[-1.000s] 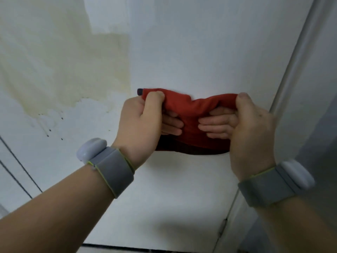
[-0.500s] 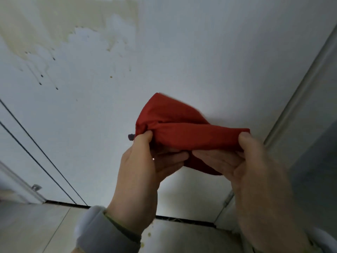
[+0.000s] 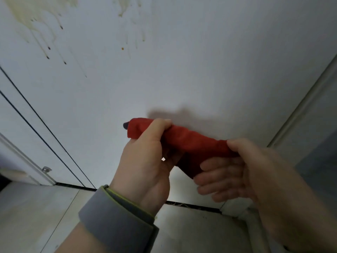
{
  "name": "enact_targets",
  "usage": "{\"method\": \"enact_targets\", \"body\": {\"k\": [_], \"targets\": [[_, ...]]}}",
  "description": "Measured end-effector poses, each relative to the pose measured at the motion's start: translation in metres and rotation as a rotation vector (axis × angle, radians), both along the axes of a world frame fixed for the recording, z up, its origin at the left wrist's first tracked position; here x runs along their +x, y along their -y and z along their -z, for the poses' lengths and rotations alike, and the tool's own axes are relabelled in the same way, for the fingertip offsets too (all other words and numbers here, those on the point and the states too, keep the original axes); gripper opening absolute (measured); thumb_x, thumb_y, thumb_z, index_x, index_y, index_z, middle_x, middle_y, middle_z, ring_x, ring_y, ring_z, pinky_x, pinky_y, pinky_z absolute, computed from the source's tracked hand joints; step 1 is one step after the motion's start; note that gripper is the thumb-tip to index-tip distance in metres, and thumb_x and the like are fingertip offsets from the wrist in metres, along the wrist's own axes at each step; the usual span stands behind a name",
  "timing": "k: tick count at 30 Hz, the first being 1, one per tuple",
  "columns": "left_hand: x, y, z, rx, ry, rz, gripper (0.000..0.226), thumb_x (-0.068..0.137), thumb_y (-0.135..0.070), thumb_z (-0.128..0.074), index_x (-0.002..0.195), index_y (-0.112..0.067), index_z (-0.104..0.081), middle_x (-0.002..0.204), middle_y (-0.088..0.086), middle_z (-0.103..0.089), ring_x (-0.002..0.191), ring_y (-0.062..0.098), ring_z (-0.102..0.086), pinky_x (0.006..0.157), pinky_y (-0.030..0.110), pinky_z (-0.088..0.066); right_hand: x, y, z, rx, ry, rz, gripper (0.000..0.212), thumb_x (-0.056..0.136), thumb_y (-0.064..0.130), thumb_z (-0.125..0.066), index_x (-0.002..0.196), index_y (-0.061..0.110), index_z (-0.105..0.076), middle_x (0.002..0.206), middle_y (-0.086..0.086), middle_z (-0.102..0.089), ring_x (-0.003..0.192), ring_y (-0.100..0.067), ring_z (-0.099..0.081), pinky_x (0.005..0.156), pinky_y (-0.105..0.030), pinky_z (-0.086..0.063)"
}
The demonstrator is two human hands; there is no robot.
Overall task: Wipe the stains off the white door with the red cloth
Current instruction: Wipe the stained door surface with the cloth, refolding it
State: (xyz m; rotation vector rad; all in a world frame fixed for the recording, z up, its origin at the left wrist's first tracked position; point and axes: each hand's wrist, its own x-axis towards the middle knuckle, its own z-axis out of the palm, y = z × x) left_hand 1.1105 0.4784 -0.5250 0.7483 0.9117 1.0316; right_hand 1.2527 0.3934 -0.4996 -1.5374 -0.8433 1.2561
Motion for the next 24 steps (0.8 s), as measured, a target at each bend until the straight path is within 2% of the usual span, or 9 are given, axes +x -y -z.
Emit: {"method": "enact_targets", "body": {"k": [2,5,9,11,13,15,17,21,24], "targets": [[0.001,0.0,-0.005,-0.005,-0.004,-0.103,0.005,0.094,-0.019,-0.067,0.092,-0.015,-0.068,0.082,0.001,-0.07,0.086,0.019,-0.069,0.074,0.037,-0.064,0.003,-0.001,0.001,-0.108,0.152,-0.033,0.061,0.1,0.03,-0.042,0.061,-0.006,-0.072,0.064,-0.024,-0.072,0.059,-0.04,-0.072,0.057,-0.032,-0.052],[0.003,0.002,-0.012,0.057,-0.042,-0.134,0.012,0.091,-0.012,-0.069,0.08,-0.016,-0.067,0.071,-0.001,-0.067,0.082,0.02,-0.07,0.076,0.047,-0.065,0.006,-0.003,0.001,-0.171,0.457,-0.044,0.058,0.097,0.046,-0.046,0.062,0.009,-0.074,0.056,-0.013,-0.071,0.058,-0.035,-0.072,0.056,-0.029,-0.053],[0.005,0.005,-0.014,0.264,-0.227,0.012,0.019,0.092,-0.011,-0.065,0.075,-0.01,-0.055,0.07,0.011,-0.063,0.065,0.022,-0.067,0.075,0.05,-0.066,0.011,-0.004,0.013,0.194,0.819,0.17,0.043,0.083,0.05,-0.068,0.067,0.01,-0.065,0.054,0.001,-0.064,0.047,-0.011,-0.058,0.051,-0.031,-0.05],[0.006,0.007,-0.012,0.379,-0.309,0.028,0.018,0.091,-0.005,-0.063,0.079,0.0,-0.05,0.066,0.012,-0.056,0.058,0.021,-0.061,0.063,0.037,-0.064,0.005,-0.011,0.023,0.35,0.711,0.218,0.032,0.082,0.043,-0.073,0.069,0.014,-0.065,0.056,0.001,-0.061,0.046,-0.006,-0.051,0.048,-0.023,-0.042],[0.011,0.011,-0.008,0.513,-0.414,0.076,0.015,0.088,0.0,-0.063,0.089,0.007,-0.05,0.065,0.009,-0.049,0.057,0.018,-0.054,0.053,0.03,-0.052,-0.001,-0.017,0.031,0.343,0.473,0.159,0.025,0.087,0.036,-0.069,0.075,0.014,-0.069,0.061,-0.002,-0.065,0.052,-0.012,-0.057,0.05,-0.025,-0.048],[0.013,0.013,-0.003,0.62,-0.547,0.179,0.013,0.082,-0.003,-0.066,0.087,-0.002,-0.054,0.071,0.003,-0.054,0.06,0.014,-0.056,0.056,0.029,-0.054,-0.004,-0.022,0.036,0.247,0.117,0.113,0.027,0.094,0.03,-0.061,0.083,0.008,-0.071,0.073,-0.013,-0.07,0.065,-0.024,-0.066,0.064,-0.037,-0.061],[0.013,0.014,0.002,0.768,-0.738,0.243,0.018,0.078,-0.008,-0.068,0.085,-0.019,-0.056,0.094,-0.009,-0.054,0.073,0.003,-0.059,0.064,0.018,-0.052,-0.005,-0.025,0.036,0.136,-0.145,0.095,0.031,0.097,0.029,-0.057,0.092,0.0,-0.067,0.075,-0.017,-0.066,0.069,-0.027,-0.062,0.065,-0.041,-0.057],[0.012,0.013,0.013,1.082,-1.242,0.338,0.033,0.076,-0.014,-0.061,0.095,-0.032,-0.042,0.116,-0.013,-0.037,0.101,0.01,-0.046,0.08,0.025,-0.05,-0.004,-0.021,0.033,0.08,-0.309,-0.065,0.04,0.081,0.055,-0.06,0.078,0.018,-0.072,0.077,-0.011,-0.067,0.066,-0.024,-0.064,0.063,-0.034,-0.054],[0.013,0.015,0.018,1.177,-1.356,0.328,0.035,0.081,-0.011,-0.057,0.098,-0.031,-0.033,0.105,-0.012,-0.038,0.095,0.012,-0.039,0.077,0.025,-0.045,-0.002,-0.022,0.041,0.063,-0.295,-0.118,0.049,0.075,0.061,-0.064,0.097,0.02,-0.079,0.092,-0.013,-0.077,0.078,-0.026,-0.073,0.071,-0.039,-0.06]]}}
